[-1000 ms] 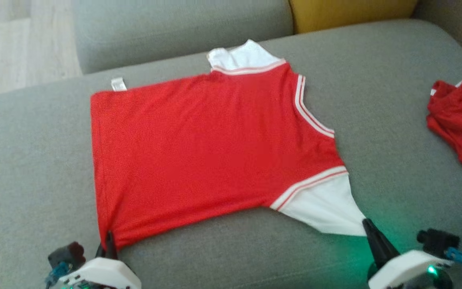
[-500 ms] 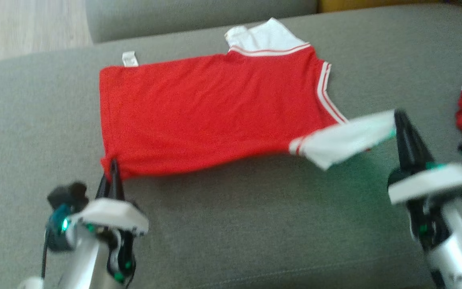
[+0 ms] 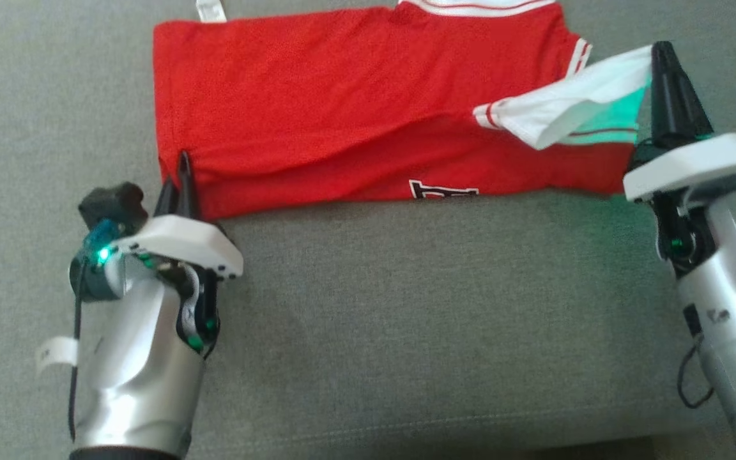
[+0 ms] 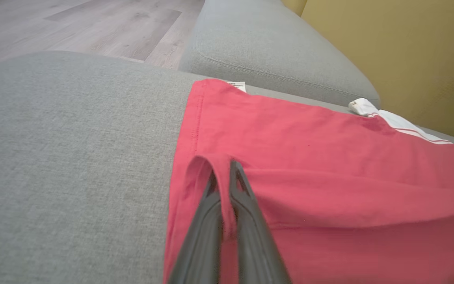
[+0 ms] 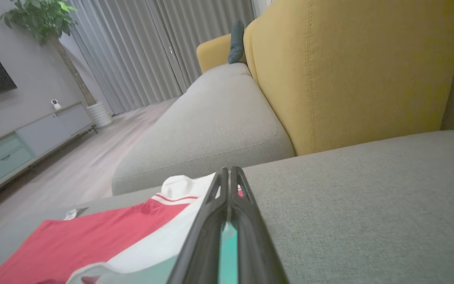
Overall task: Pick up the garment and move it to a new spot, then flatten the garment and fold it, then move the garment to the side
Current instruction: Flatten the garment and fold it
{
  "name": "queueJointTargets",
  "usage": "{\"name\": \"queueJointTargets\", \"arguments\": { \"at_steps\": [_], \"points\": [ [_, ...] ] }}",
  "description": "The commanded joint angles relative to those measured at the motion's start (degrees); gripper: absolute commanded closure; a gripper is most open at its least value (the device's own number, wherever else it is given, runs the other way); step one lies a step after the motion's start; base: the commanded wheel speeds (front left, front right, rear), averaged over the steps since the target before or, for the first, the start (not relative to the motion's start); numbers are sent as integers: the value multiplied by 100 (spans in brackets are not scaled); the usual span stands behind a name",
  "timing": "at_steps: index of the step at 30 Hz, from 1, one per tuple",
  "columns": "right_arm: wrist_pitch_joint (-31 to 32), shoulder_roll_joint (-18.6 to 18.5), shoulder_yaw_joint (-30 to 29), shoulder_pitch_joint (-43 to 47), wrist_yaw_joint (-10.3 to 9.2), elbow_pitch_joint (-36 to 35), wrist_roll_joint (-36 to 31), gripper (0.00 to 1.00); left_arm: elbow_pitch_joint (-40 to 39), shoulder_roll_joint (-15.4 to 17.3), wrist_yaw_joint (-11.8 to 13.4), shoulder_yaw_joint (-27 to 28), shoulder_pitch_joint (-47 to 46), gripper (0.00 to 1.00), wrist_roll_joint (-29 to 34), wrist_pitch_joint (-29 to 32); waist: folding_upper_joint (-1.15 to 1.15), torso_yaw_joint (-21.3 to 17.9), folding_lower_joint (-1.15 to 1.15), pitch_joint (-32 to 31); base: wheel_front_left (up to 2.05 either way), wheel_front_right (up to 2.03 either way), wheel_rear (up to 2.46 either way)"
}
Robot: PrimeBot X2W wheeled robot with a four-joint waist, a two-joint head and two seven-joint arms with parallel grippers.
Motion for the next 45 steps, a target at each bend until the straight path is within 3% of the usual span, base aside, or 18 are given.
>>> {"name": "queueJointTargets", "arguments": {
  "at_steps": [1, 6, 7, 8, 9, 10, 20, 27, 40, 41, 43, 45],
  "points": [
    [-101, 15, 131, -189, 36, -15, -109, 100, -72, 107, 54, 159, -218, 100, -45, -35, 0, 46, -1, 152, 0, 0, 0],
    [-170, 126, 132, -512, 36, 437, -228, 100, 87, 107, 82, 220, -465, 100, -53, -35, 0, 58, -1, 291, 0, 0, 0],
    [-174, 146, 70, -557, 36, 474, -269, 100, 79, 107, 101, 235, -491, 73, -44, -35, 0, 61, -1, 313, 0, 0, 0],
    [-175, 188, -32, -578, 36, 460, -297, 59, 55, 107, 123, 249, -502, 0, -24, -35, 0, 63, -1, 330, 0, 0, 0],
    [-176, 216, -118, -574, 36, 416, -370, 1, 14, 107, 144, 266, -492, 0, -14, -35, 0, 65, -1, 341, 0, 0, 0],
    [-177, 243, -210, -550, 36, 325, -457, 0, -31, 107, 159, 282, -457, 0, -37, -35, 0, 68, -1, 346, 0, 0, 0],
    [-179, 403, -873, 690, 36, -494, -1097, 0, -986, 107, 276, 260, 587, 0, -73, -35, 0, 120, -1, 119, 0, 0, 0],
    [-179, 516, -851, 1273, 36, -274, -1135, 0, -976, 107, 304, 72, 948, 0, -59, -35, 0, 78, -1, 70, 0, 0, 0],
    [-179, 632, -727, 871, 36, 729, -1324, 0, -634, 107, 276, -29, 654, 0, -99, -35, 0, 200, -1, 246, 0, 0, 0],
    [-179, 643, -684, 832, 36, 827, -1328, 13, -606, 107, 264, -40, 632, 0, -106, -35, 0, 210, -1, 256, 0, 0, 0],
    [-180, 656, -576, 762, 36, 960, -1319, 100, -533, 107, 231, -68, 592, 0, -137, -35, 0, 224, -1, 272, 0, 0, 0],
    [-180, 658, -523, 712, 36, 1011, -1287, 100, -463, 107, 189, -91, 560, 0, -164, -35, 0, 226, -1, 281, 0, 0, 0]
  ]
}}
